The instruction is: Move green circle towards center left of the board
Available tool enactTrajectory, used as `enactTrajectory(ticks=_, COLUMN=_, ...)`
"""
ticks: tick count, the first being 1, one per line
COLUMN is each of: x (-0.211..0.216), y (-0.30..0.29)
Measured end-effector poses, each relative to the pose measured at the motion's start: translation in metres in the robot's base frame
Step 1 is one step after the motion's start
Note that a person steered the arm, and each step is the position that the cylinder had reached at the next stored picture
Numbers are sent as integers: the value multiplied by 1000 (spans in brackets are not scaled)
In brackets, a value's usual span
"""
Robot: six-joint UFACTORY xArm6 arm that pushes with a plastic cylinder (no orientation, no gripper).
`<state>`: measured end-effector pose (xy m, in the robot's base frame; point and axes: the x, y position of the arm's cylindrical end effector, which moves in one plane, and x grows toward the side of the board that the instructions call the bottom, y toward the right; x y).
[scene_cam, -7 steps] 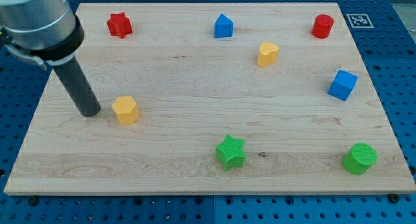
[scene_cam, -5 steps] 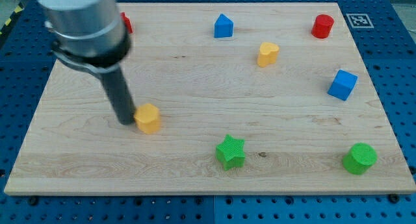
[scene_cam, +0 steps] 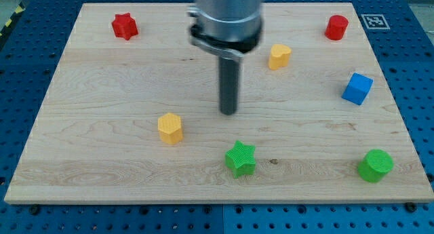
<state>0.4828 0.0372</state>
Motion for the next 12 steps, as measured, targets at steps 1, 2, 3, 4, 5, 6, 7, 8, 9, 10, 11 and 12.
enactTrajectory(ticks=1, x=18, y=62)
enactTrajectory(ticks=2, x=23, y=137)
enactTrajectory(ticks=3, x=42, y=233)
enactTrajectory(ticks=4, x=89, y=297)
enactTrajectory(ticks=5, x=131, y=304)
enactTrajectory(ticks=6, x=133, y=251)
enactTrajectory(ticks=7, x=102, y=183)
enactTrajectory(ticks=8, x=54, y=154)
enactTrajectory(ticks=9, x=65, y=164)
enactTrajectory(ticks=10, x=106, y=197)
enactTrajectory(ticks=11, x=113, y=169)
enactTrajectory(ticks=12, x=89, y=94)
